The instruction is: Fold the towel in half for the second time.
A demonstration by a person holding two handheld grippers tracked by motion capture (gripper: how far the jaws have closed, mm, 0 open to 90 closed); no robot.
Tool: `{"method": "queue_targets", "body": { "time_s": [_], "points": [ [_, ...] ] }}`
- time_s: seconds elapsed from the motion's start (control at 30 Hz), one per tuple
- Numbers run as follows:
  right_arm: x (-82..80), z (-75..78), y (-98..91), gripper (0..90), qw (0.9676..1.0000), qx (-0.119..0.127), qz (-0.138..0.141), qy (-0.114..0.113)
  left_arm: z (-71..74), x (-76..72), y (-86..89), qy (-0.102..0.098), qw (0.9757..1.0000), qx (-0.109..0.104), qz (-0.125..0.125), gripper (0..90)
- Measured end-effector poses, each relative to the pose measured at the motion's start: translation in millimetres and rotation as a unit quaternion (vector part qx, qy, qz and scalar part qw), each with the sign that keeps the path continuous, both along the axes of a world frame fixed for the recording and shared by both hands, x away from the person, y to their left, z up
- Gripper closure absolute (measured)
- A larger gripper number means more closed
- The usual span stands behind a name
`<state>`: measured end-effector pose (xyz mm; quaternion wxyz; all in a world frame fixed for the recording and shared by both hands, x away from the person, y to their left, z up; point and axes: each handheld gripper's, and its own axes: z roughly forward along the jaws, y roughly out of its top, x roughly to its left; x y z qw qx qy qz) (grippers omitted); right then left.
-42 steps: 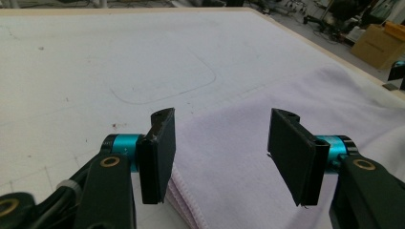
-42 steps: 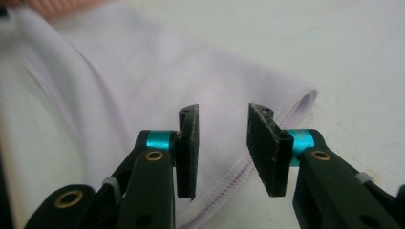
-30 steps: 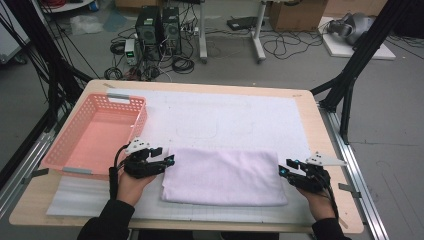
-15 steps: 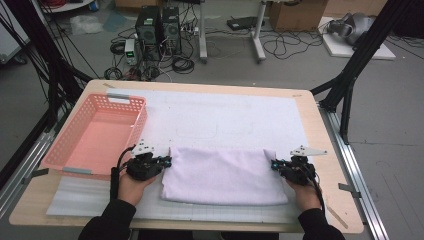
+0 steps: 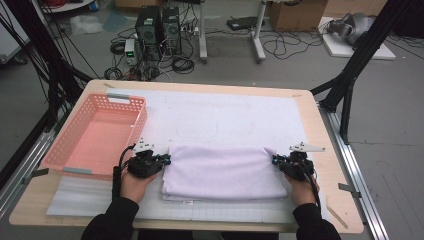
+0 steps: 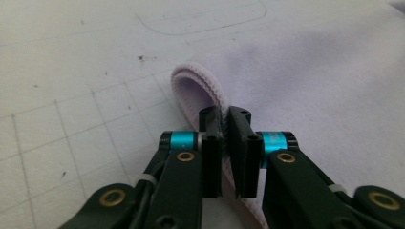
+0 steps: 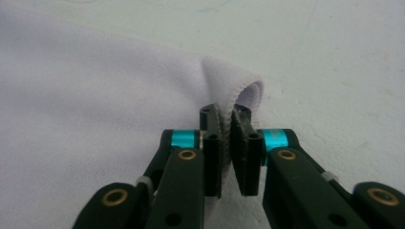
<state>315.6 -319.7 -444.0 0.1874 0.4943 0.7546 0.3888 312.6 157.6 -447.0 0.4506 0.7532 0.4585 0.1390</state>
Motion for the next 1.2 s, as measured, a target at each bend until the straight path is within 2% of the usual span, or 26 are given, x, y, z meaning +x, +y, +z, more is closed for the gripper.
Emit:
{"method": "queue_targets", "body": {
  "time_s": [0.03, 0.07, 0.1, 0.17, 0.2, 0.23, 0.3, 0.33, 0.37, 0.4, 0.43, 0.5, 0.57, 0.6, 0.63, 0.67, 0.7, 0.73, 0.77, 0.8, 0.83, 0.87, 0.93, 1.0, 1.1, 1.2],
  "points": [
    [0.0, 0.0, 0.0, 78.7, 1.0000, 0.000, 0.000, 0.000, 1.5, -0.3, 0.2, -0.007, 0.9999, 0.006, 0.013, 78.5],
    [-1.7, 2.3, 0.0, 70.7, 0.9997, -0.013, -0.017, -0.009, 3.8, -0.5, 1.2, -0.010, 0.9996, 0.004, 0.025, 69.3],
    [-3.3, 6.4, -4.7, 60.8, 0.9990, -0.005, -0.037, -0.024, 9.4, -0.9, 2.5, -0.026, 0.9992, -0.004, 0.030, 56.3],
    [-4.6, 13.1, -7.5, 54.6, 0.9979, -0.001, -0.045, -0.046, 11.5, -0.9, 1.6, -0.033, 0.9989, -0.007, 0.031, 49.2],
    [-4.2, 18.4, -7.4, 52.6, 0.9972, 0.006, -0.040, -0.062, 15.9, 1.9, -1.0, -0.052, 0.9983, -0.010, 0.023, 47.1],
    [-2.9, 21.4, -6.2, 49.3, 0.9970, 0.009, -0.036, -0.068, 17.5, 5.1, -3.2, -0.058, 0.9981, -0.003, 0.021, 46.1],
    [5.6, 25.7, -2.3, 44.4, 0.9977, 0.010, -0.011, -0.066, 18.7, 15.2, -7.7, -0.056, 0.9982, -0.005, 0.019, 43.4],
    [5.6, 25.7, -2.3, 44.4, 0.9977, 0.010, -0.011, -0.066, 18.7, 15.2, -7.7, -0.056, 0.9982, -0.005, 0.019, 41.9],
    [16.4, 27.4, 6.1, 41.6, 0.9982, -0.012, 0.011, -0.058, 16.5, 26.2, -13.1, -0.048, 0.9986, -0.007, 0.020, 40.9],
    [20.7, 26.2, 9.0, 41.3, 0.9983, -0.019, 0.019, -0.052, 16.5, 26.2, -13.1, -0.048, 0.9986, -0.007, 0.020, 40.0],
    [27.7, 22.5, 13.0, 40.1, 0.9985, -0.029, 0.029, -0.038, 10.1, 36.0, -17.0, -0.042, 0.9988, -0.006, 0.025, 38.9],
    [37.8, 14.5, 15.6, 39.4, 0.9983, -0.043, 0.036, -0.016, 0.9, 44.1, -17.1, -0.020, 0.9990, -0.006, 0.040, 37.1],
    [44.0, 7.9, 13.5, 38.5, 0.9986, -0.044, 0.028, -0.003, -5.9, 50.1, -15.5, 0.008, 0.9989, -0.009, 0.046, 34.9],
    [44.0, 7.9, 13.5, 38.5, 0.9986, -0.044, 0.028, -0.003, -5.9, 50.1, -15.5, 0.008, 0.9989, -0.009, 0.046, 35.1],
    [50.2, 0.0, 6.3, 39.0, 0.9988, -0.032, 0.027, 0.026, -5.7, 51.3, -15.3, 0.016, 0.9991, -0.008, 0.037, 35.7],
    [50.7, -1.8, 2.1, 42.9, 0.9990, -0.014, 0.029, 0.032, -5.7, 50.3, -15.1, 0.016, 0.9996, -0.007, 0.022, 39.5],
    [50.0, -2.5, -0.7, 51.7, 0.9988, -0.004, 0.036, 0.032, -5.7, 50.3, -15.1, 0.016, 0.9996, -0.007, 0.022, 53.6],
    [48.7, -2.5, -2.3, 65.6, 0.9983, 0.006, 0.047, 0.035, -6.1, 48.4, -16.3, 0.016, 0.9997, -0.007, -0.015, 68.3],
    [47.3, -2.8, -2.6, 75.9, 0.9973, 0.021, 0.058, 0.039, -6.1, 48.4, -16.3, 0.016, 0.9997, -0.007, -0.015, 77.8],
    [44.3, -2.1, -1.1, 80.5, 0.9972, 0.016, 0.066, 0.032, -4.5, 47.1, -17.8, 0.014, 0.9998, -0.006, -0.013, 80.0],
    [44.3, -2.1, -1.1, 80.5, 0.9972, 0.016, 0.066, 0.032, -4.5, 47.1, -17.8, 0.014, 0.9998, -0.006, -0.013, 80.9],
    [42.8, -0.1, 0.3, 82.4, 0.9973, -0.003, 0.071, 0.020, -2.2, 47.5, -15.5, 0.003, 0.9998, -0.016, 0.011, 81.6],
    [42.2, 2.7, 0.1, 82.6, 0.9981, -0.008, 0.061, 0.001, 1.8, 47.7, -15.7, -0.020, 0.9989, -0.025, 0.033, 81.9],
    [43.5, 4.8, 0.1, 82.6, 0.9986, -0.009, 0.051, -0.016, 4.6, 52.2, -18.5, -0.027, 0.9985, -0.023, 0.041, 81.8],
    [48.2, 8.0, 2.6, 82.6, 0.9983, -0.024, 0.037, -0.039, 7.2, 57.4, -20.0, -0.032, 0.9978, -0.027, 0.051, 81.6],
    [56.2, 10.5, 4.2, 82.6, 0.9985, -0.026, 0.026, -0.041, 11.3, 68.2, -22.6, -0.040, 0.9968, -0.023, 0.065, 81.6]
  ]
}}
